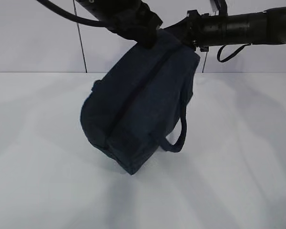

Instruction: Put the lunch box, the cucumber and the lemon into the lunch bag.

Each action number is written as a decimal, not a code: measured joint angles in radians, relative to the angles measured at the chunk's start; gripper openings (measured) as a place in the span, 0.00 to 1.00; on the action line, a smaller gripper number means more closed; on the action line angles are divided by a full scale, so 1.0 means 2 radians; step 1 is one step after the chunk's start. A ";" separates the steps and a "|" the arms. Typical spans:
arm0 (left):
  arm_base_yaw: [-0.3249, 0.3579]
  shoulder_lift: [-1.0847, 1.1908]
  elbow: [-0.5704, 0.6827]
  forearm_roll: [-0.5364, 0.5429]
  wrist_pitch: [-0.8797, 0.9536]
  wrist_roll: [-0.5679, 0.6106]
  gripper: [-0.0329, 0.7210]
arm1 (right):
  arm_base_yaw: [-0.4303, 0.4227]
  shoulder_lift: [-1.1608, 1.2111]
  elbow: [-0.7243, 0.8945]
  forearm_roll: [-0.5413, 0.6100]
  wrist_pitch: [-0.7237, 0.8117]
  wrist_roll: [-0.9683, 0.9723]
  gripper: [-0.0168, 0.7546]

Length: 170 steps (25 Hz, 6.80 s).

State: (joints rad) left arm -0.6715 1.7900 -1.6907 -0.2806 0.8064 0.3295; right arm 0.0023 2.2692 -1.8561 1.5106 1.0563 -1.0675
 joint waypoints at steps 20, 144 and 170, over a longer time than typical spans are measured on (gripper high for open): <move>0.030 0.017 0.000 0.011 0.048 -0.050 0.09 | -0.014 -0.129 0.000 -0.080 0.041 -0.005 0.63; 0.080 -0.682 0.578 0.116 0.134 -0.165 0.68 | 0.176 -0.958 0.673 -0.750 0.011 0.466 0.64; 0.085 -0.688 0.578 0.100 0.137 -0.165 0.63 | 0.176 -0.962 0.680 -0.746 0.037 0.466 0.64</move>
State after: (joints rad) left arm -0.5006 0.4133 -0.5337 -0.0810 1.0804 0.0000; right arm 0.3544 0.3450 -0.4966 0.0184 1.1305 -0.1350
